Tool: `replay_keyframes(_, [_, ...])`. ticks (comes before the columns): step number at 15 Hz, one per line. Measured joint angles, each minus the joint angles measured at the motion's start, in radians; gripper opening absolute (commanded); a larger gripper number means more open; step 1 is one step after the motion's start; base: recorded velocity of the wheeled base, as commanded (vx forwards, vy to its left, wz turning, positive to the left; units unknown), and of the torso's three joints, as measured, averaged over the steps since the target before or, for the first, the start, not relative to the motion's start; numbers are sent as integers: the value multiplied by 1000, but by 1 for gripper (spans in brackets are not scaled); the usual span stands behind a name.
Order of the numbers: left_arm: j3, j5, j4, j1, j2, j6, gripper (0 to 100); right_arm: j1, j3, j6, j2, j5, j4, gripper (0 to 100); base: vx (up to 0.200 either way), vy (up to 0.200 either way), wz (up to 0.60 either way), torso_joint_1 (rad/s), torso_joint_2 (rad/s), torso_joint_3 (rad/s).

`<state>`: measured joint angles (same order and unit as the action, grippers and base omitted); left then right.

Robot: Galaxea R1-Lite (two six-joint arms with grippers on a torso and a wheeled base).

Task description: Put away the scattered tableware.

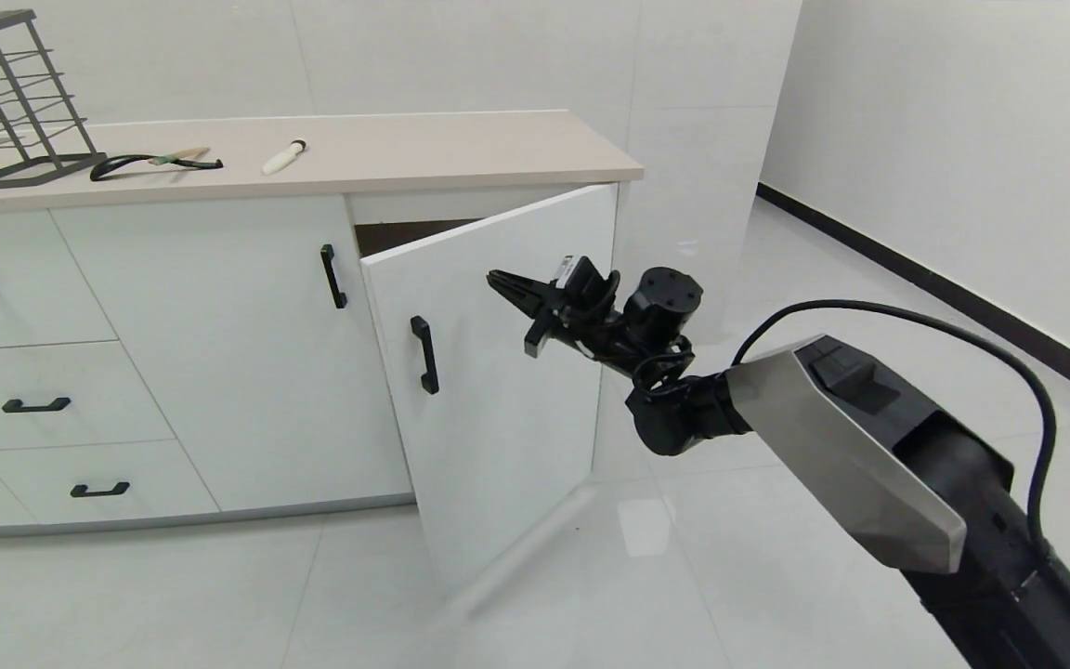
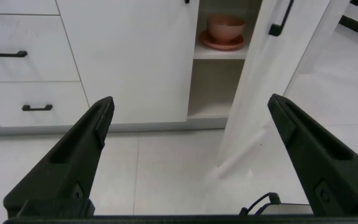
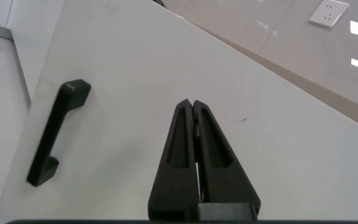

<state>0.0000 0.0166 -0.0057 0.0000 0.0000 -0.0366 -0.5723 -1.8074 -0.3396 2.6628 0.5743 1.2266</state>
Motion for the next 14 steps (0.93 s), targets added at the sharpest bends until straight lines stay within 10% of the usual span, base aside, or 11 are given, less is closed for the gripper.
replay_keyframes(5, [0, 0, 0, 0, 0, 0, 100, 7, 387, 28, -190, 1, 62, 0, 0, 0, 0, 0, 0, 0])
replay_keyframes(14, [0, 0, 0, 0, 0, 2, 100, 145, 1487, 18, -1059, 19, 142, 0, 0, 0, 0, 0, 0, 0])
